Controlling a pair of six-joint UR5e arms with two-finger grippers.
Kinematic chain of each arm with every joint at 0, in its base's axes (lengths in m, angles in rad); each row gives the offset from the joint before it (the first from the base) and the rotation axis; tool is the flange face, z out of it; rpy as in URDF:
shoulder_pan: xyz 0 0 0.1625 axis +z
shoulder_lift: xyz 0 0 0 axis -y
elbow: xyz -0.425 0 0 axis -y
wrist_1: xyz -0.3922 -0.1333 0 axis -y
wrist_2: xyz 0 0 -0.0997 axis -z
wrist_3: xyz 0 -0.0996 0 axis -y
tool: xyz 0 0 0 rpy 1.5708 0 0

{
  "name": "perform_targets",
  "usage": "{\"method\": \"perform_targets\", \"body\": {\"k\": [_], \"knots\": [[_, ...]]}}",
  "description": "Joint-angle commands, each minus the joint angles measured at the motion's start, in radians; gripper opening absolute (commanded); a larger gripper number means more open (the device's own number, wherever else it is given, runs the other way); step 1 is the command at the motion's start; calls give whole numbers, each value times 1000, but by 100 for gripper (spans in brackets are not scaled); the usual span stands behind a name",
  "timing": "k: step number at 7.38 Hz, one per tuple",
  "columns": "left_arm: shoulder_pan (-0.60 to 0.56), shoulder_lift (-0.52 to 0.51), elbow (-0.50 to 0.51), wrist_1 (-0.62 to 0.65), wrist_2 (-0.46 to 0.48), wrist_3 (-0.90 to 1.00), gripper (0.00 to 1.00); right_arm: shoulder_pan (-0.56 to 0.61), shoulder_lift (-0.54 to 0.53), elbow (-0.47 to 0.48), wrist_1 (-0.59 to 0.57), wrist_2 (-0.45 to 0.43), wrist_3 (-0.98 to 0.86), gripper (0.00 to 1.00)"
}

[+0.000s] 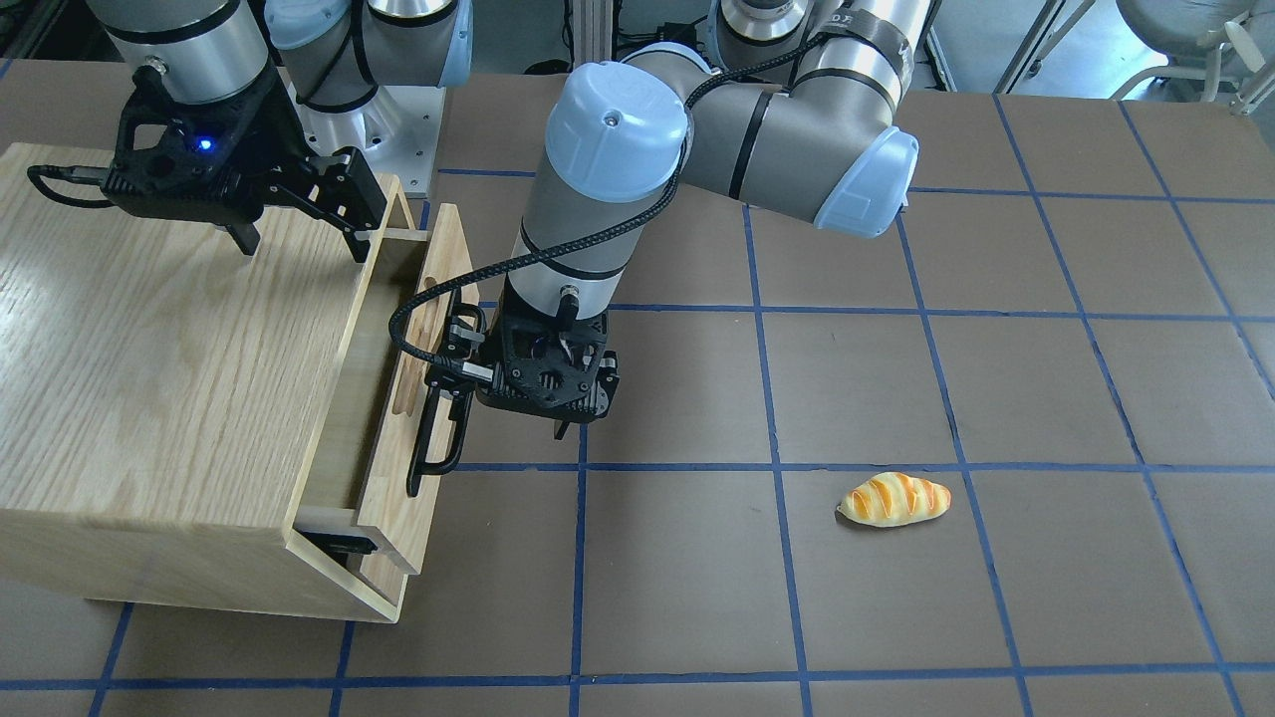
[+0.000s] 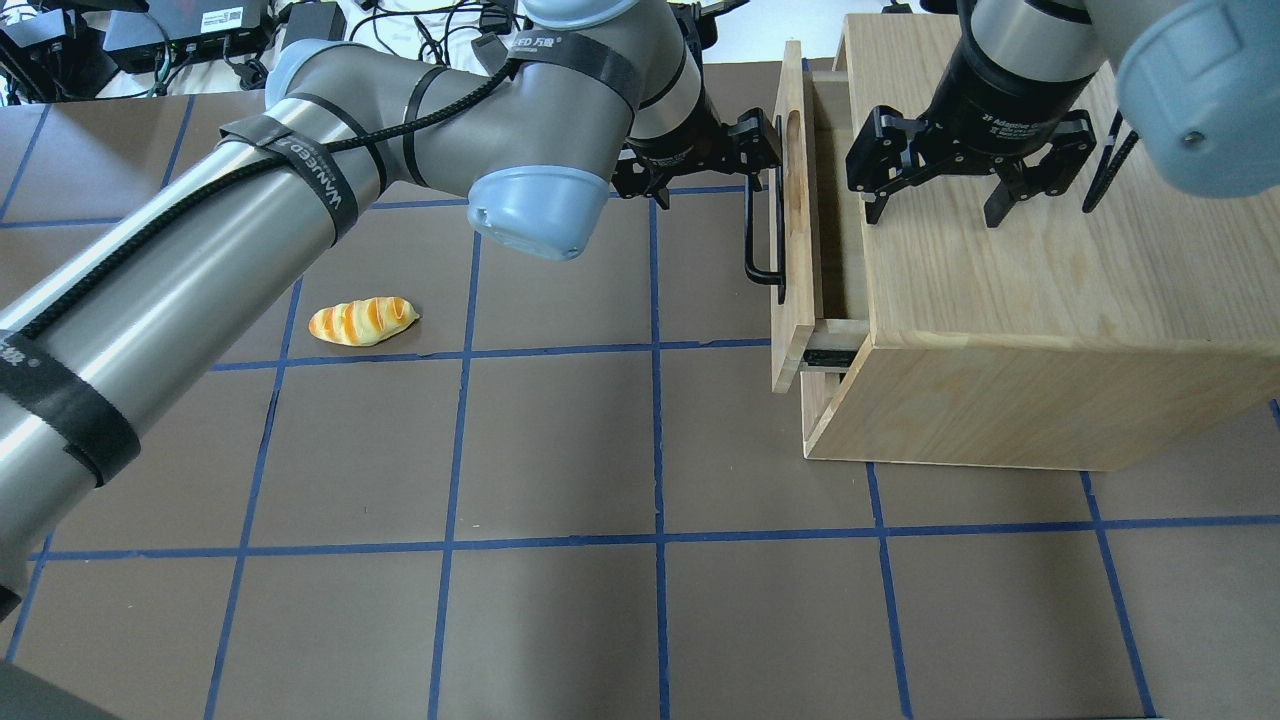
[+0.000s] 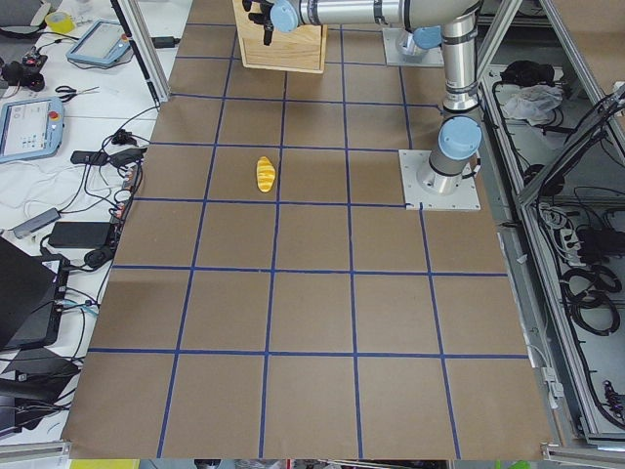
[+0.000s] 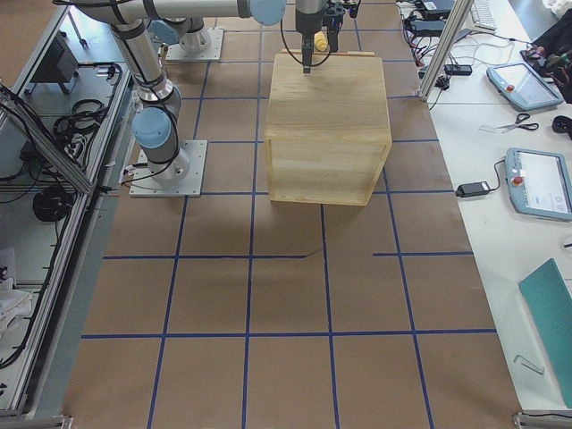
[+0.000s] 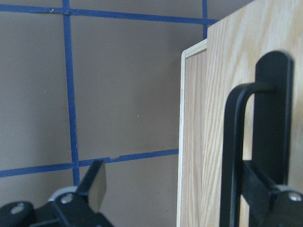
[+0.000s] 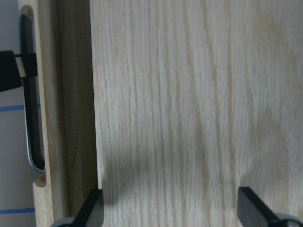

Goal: Open upper drawer
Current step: 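Pull the drawer handle with the left gripper away from the cabinet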

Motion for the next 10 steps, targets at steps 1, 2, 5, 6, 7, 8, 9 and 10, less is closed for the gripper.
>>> {"method": "perform_targets", "body": {"k": [1, 2, 5, 6, 7, 8, 9, 10], "knots": [[24, 1, 0, -4, 12, 29, 100, 0, 0, 0, 0, 1, 0, 100], [32, 1, 0, -6, 12, 32, 100, 0, 0, 0, 0, -1, 0, 100], [74, 7, 3, -16, 12, 63, 100, 0, 0, 0, 0, 1, 0, 100], [88, 10, 5, -16, 12, 65, 100, 0, 0, 0, 0, 1, 0, 100], [91, 10, 6, -25, 14, 68, 100, 0, 0, 0, 0, 1, 0, 100], [93, 12, 8, -30, 14, 77, 100, 0, 0, 0, 0, 1, 0, 100], [93, 12, 8, -30, 40, 77, 100, 0, 0, 0, 0, -1, 0, 100], [93, 12, 9, -30, 49, 77, 100, 0, 0, 0, 0, -1, 0, 100]]}}
